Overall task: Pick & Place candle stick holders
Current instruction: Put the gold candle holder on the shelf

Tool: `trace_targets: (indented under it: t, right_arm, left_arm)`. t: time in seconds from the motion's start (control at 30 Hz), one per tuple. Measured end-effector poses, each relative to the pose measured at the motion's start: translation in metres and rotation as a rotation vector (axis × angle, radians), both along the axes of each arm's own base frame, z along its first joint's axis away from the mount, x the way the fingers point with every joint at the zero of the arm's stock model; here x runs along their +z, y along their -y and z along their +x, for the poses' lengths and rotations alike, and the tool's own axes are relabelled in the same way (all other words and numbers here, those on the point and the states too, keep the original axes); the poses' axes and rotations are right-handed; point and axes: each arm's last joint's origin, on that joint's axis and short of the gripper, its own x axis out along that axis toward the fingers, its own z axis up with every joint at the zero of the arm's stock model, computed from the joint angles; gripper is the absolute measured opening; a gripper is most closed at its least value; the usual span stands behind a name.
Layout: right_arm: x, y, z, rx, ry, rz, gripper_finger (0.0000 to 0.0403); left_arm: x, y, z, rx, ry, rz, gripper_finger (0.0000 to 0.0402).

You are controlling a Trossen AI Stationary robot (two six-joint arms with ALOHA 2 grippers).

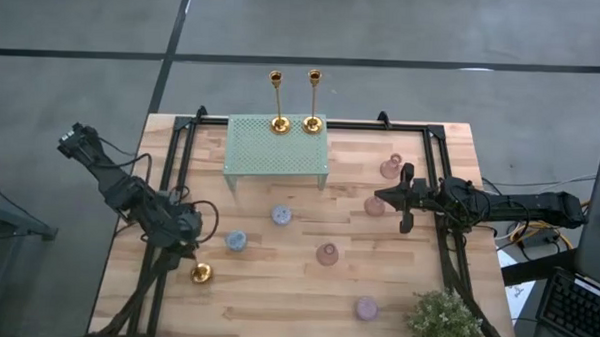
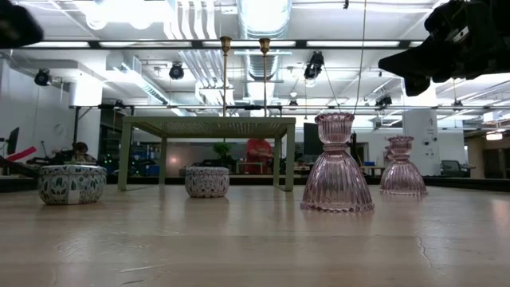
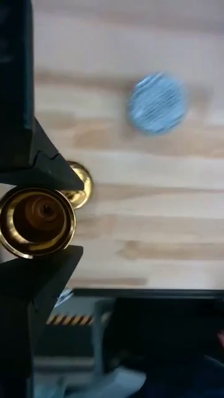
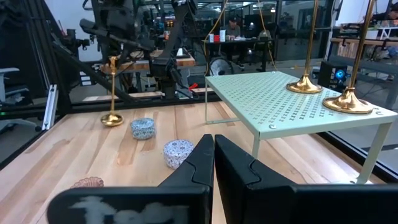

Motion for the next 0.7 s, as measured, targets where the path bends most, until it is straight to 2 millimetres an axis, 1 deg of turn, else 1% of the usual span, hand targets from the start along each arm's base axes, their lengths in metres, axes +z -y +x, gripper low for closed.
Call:
trace_targets:
  t: [0.17, 0.27, 0.47, 0.7]
  right_arm:
    - [0.000, 0.000, 0.000, 0.000, 0.000, 0.000, 0.0008]
    - [0.000, 0.000, 0.000, 0.000, 0.000, 0.001, 0.0008]
    - [0.000, 0.000, 0.000, 0.000, 0.000, 0.000, 0.0008]
    - [0.000, 0.000, 0.000, 0.000, 0.000, 0.000, 0.0008]
  left_arm:
    - [0.029, -0.006, 0.004, -0.003, 0.193, 0.101, 0.0149]
    - [0.047, -0.013, 0.005, 0.024, 0.285, 0.176, 0.0149]
    - [0.082, -0.028, 0.006, 0.149, 0.393, 0.348, 0.0149]
    - [0.118, -0.044, 0.019, 0.237, 0.474, 0.484, 0.0149]
